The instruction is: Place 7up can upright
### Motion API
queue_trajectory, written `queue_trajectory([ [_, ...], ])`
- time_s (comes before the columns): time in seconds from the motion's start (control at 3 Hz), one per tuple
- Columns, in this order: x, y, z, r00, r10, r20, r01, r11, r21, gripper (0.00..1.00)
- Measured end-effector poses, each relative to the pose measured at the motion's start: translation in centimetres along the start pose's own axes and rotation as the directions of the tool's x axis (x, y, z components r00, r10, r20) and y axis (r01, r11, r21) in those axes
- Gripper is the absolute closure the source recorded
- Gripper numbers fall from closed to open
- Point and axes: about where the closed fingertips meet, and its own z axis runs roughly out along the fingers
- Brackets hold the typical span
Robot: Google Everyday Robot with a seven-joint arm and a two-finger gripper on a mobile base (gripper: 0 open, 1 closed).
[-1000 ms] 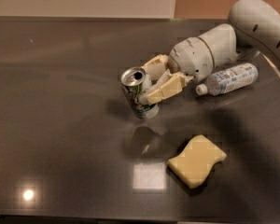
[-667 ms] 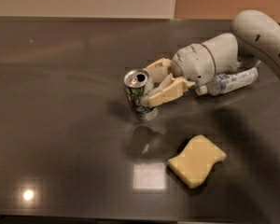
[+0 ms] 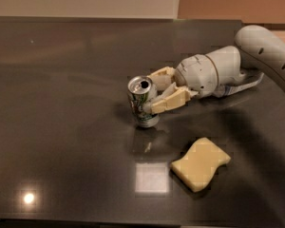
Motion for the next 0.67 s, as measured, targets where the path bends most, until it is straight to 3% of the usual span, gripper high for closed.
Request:
queue_trajectory([
  [0.33, 0.75, -0.25, -0.09, 1.0, 0.01, -0.001, -0.01, 0.9999, 0.007, 0.14],
  [0.67, 0.64, -0.34, 0.13, 1.0, 0.008, -0.001, -0.008, 0.9999, 0.006, 0.0],
])
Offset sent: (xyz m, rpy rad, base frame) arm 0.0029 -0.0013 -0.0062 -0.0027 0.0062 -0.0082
